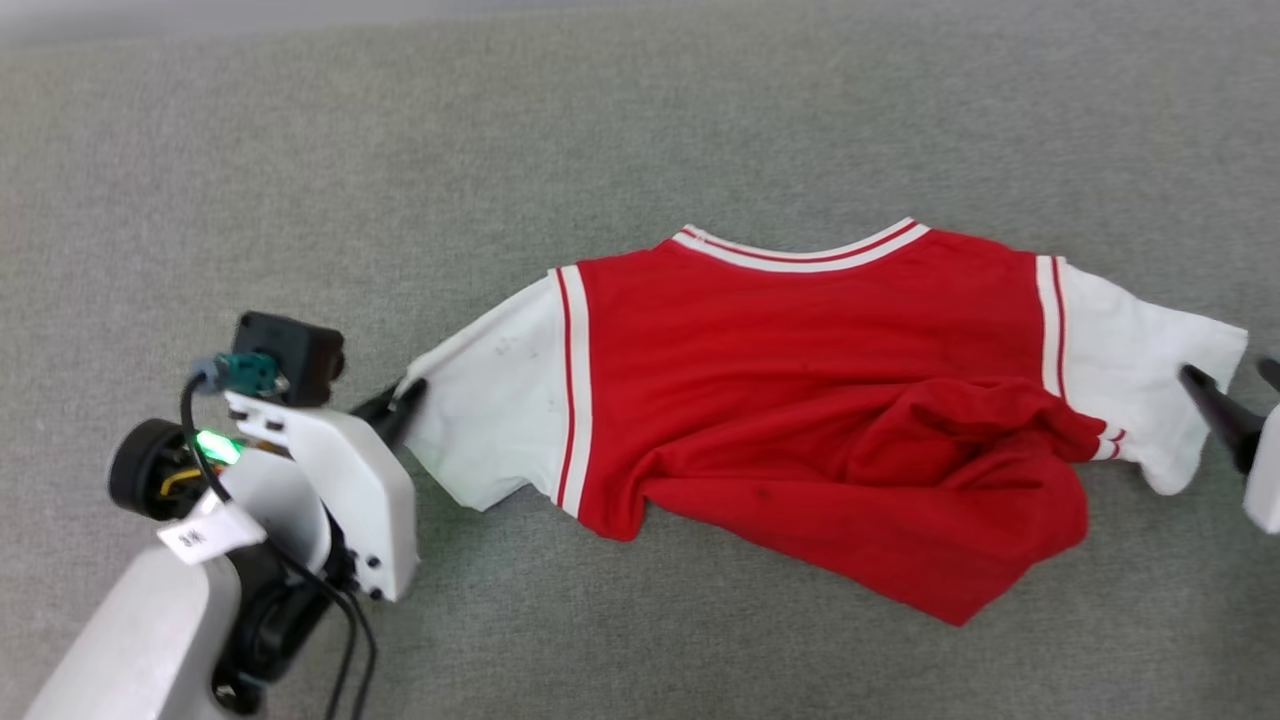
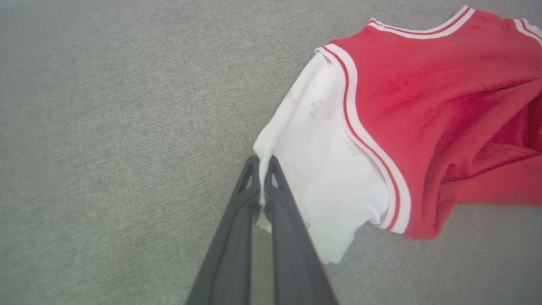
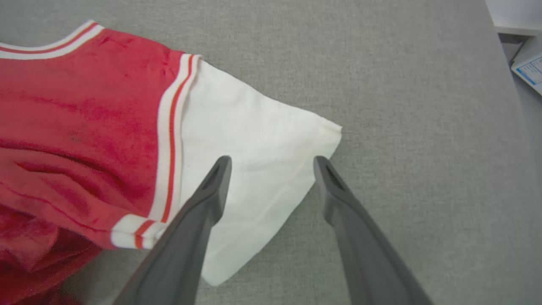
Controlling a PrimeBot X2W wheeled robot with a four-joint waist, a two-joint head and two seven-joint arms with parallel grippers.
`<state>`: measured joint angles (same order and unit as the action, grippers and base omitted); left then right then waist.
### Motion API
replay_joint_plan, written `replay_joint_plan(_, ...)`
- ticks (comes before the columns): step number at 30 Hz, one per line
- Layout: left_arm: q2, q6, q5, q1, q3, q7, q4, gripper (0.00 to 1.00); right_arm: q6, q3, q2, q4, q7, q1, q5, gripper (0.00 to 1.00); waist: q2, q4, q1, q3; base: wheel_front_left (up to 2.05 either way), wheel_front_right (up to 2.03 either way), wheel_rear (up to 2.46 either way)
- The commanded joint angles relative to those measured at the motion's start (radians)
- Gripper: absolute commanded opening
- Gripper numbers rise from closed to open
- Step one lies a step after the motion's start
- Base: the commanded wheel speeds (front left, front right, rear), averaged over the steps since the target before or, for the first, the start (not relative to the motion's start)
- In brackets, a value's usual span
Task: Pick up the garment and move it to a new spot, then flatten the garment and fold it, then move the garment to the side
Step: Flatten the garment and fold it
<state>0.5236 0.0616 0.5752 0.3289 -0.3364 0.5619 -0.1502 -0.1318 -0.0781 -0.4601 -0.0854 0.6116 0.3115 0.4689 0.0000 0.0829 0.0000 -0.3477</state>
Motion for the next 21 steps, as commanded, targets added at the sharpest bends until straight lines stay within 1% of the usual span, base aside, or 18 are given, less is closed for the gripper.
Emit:
replay_joint_plan(1,-0.005,0.006,0.002,-0.020,-0.006,0.005,-0.046,0.00,0.002,-0.024,-0.011,-0.027,0.086,0.035,0.006,1.00,0.0000,-0.016,0.0000,-0.022,0.00,0.00,0.00)
replay_joint_plan(4,-0.001,0.016,-0.012,-0.037,-0.018,0.013,-0.117,0.00,0.002,-0.050,-0.042,-0.067,0.204,0.095,-0.024,1.00,0.0000,-0.037,0.0000,-0.052,0.00,0.00,0.00)
replay_joint_plan(10,0.001,0.022,-0.030,-0.026,-0.037,0.024,-0.206,0.00,0.002,-0.087,-0.065,-0.158,0.300,0.185,-0.087,1.00,0.0000,-0.076,0.0000,-0.095,0.00,0.00,0.00)
replay_joint_plan(15,-0.005,0.020,-0.036,-0.013,-0.050,0.028,-0.228,0.00,0.002,-0.082,-0.066,-0.218,0.313,0.201,-0.114,1.00,0.0000,-0.097,0.0000,-0.114,0.00,0.00,0.00)
replay_joint_plan(17,-0.007,0.020,-0.037,-0.010,-0.055,0.028,-0.227,0.00,0.002,-0.068,-0.053,-0.239,0.306,0.194,-0.114,1.00,0.0000,-0.102,0.0000,-0.118,0.00,0.00,0.00)
replay_joint_plan(18,-0.013,0.020,-0.034,-0.010,-0.059,0.027,-0.221,0.00,0.001,-0.047,-0.035,-0.257,0.293,0.181,-0.112,1.00,0.0000,-0.105,0.0000,-0.120,0.00,0.00,0.00)
replay_joint_plan(21,-0.012,0.022,-0.029,-0.011,-0.057,0.027,-0.210,0.00,0.000,-0.017,-0.017,-0.281,0.289,0.161,-0.099,1.00,0.0000,-0.106,0.0000,-0.120,0.00,0.00,0.00)
